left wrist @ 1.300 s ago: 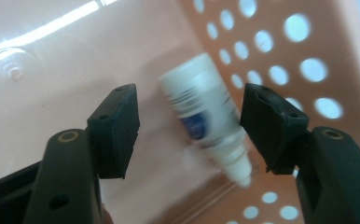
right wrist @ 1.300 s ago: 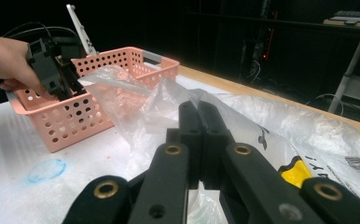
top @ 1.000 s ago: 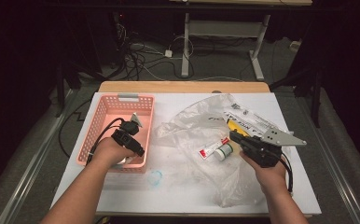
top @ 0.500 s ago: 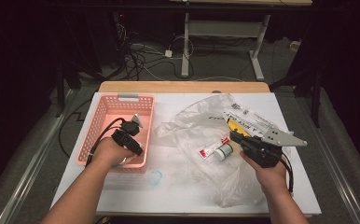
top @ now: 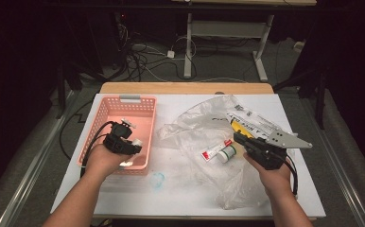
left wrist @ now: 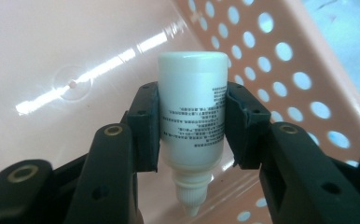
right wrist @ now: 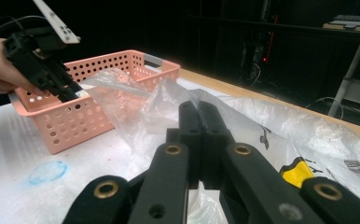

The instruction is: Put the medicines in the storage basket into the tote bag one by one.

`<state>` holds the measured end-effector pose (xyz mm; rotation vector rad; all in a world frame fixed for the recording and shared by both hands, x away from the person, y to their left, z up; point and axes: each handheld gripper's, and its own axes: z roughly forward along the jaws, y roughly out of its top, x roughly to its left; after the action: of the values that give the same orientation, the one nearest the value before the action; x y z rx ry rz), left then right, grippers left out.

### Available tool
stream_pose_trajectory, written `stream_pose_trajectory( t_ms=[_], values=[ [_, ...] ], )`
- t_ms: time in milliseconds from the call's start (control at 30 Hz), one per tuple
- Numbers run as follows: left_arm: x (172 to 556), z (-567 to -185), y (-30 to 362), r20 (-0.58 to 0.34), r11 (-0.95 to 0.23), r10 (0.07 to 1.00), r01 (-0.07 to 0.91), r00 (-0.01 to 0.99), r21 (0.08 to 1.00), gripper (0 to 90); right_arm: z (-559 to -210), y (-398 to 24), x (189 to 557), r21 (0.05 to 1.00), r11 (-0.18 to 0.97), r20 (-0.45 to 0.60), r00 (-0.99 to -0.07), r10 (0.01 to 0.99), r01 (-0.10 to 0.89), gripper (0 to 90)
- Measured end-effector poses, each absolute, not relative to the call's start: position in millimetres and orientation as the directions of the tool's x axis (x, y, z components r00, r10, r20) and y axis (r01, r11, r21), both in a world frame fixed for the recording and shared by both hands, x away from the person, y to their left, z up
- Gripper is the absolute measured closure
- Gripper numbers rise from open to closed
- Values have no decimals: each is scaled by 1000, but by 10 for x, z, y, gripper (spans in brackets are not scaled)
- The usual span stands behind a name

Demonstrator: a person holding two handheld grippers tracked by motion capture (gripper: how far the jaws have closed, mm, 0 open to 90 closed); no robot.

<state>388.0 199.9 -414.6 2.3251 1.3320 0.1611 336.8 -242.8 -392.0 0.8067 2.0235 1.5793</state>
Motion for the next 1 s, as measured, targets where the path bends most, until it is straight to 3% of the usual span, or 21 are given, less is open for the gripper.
stream_pose_trajectory(
  t_ms=[267,433,733,1000],
  values=[
    [3640,-4089,2070,-162,-344,834,727,528,595,580,-3911,-2421,3354,970,178,0,-729,684,167,900],
    [3509,-4112,2061,-141,-327,834,684,533,652,580,-3907,-2414,3345,970,181,-4,-732,681,163,900],
    [3392,-4206,2031,-115,-333,820,630,561,702,581,-3907,-2401,3340,970,186,-9,-735,679,159,900],
    [3373,-4178,2123,-152,-260,824,604,545,753,582,-3899,-2408,3340,970,184,-13,-729,685,156,900]
  ],
)
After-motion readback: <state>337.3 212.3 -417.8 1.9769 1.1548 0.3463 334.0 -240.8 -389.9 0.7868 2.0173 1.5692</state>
